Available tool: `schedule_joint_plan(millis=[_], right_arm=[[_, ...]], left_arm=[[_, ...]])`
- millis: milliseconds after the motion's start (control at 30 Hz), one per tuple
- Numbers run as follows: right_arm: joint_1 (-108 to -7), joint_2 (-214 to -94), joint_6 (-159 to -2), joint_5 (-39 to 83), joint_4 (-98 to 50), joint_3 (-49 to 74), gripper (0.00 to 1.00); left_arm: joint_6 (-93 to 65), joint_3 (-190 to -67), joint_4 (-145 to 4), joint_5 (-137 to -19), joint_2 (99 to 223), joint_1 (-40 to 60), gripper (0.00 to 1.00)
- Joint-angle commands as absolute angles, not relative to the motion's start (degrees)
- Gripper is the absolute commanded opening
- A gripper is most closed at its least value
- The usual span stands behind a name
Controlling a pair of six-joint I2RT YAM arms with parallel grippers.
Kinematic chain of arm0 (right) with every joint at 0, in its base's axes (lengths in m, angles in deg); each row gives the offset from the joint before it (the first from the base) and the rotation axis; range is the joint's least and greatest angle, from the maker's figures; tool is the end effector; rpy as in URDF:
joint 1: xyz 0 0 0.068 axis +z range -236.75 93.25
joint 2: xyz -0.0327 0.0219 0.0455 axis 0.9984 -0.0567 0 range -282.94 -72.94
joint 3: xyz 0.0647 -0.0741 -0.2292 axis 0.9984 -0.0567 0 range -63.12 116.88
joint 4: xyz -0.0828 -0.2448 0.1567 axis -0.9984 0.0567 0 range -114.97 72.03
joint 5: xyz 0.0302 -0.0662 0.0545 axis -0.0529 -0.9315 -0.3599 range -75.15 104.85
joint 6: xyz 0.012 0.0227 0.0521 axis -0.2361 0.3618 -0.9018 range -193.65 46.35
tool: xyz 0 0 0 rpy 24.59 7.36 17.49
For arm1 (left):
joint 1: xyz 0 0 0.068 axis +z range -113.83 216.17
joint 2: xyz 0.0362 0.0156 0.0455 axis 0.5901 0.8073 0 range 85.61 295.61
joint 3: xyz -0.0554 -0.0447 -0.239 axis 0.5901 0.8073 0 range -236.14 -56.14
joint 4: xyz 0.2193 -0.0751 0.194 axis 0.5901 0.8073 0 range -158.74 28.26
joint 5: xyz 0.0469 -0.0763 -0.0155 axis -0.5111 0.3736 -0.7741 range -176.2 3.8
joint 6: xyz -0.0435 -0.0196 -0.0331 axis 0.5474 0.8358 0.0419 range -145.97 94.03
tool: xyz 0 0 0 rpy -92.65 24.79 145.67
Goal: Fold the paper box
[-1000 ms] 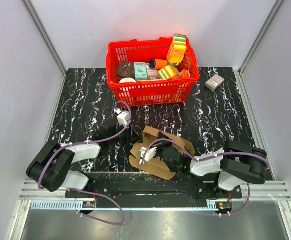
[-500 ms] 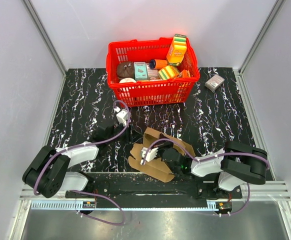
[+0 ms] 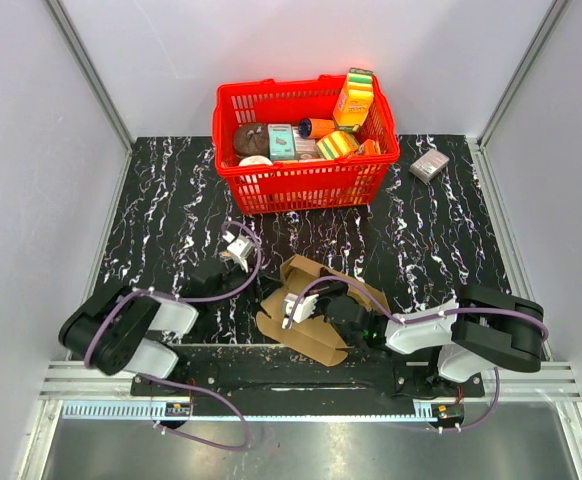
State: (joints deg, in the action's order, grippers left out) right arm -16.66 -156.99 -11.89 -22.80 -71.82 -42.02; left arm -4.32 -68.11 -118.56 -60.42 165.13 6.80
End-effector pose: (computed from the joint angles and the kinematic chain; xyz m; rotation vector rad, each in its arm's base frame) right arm 0.1201 0.2568 0.0929 -1.4255 1.1323 -0.5032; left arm 0.2073 -0.1374 0.0718 0.4572 1.9280 -1.0181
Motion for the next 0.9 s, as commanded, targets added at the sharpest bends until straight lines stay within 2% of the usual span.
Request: schedule_joint_plan(millis=[0,133,200,567,700,867], right_arm=[[-16.0,-156.0,-14.7,-21.3,-72.3,-40.4,0.09],[-16.0,-156.5,-14.5,-20.9,-72.4,-40.4,0.09],[-16.0,-156.7,-14.4,-20.9,-72.6,-40.4,0.09],[-15.9,-155.8,-14.6,-21.2,-73.3,-41.1,0.09],[-16.0,-155.6,-14.9,-21.2,-73.4,-41.2,0.09],[-15.9,-155.6,-14.8,-21.2,-73.7,-41.3,0.09]], left_arm=[[-3.8,-64.3,-141.7,-58.8,172.4,6.5,0.51],[-1.6,-62.8,-160.3,-56.1,182.6,6.6,0.57],[-0.1,-63.3,-164.3,-54.7,187.5,6.8,0.59],[-4.4,-59.8,-160.5,-60.4,178.5,6.7,0.64],[-7.2,-60.0,-155.6,-62.8,176.3,6.8,0.70],[-10.3,-59.9,-150.5,-67.2,172.0,6.7,0.72]])
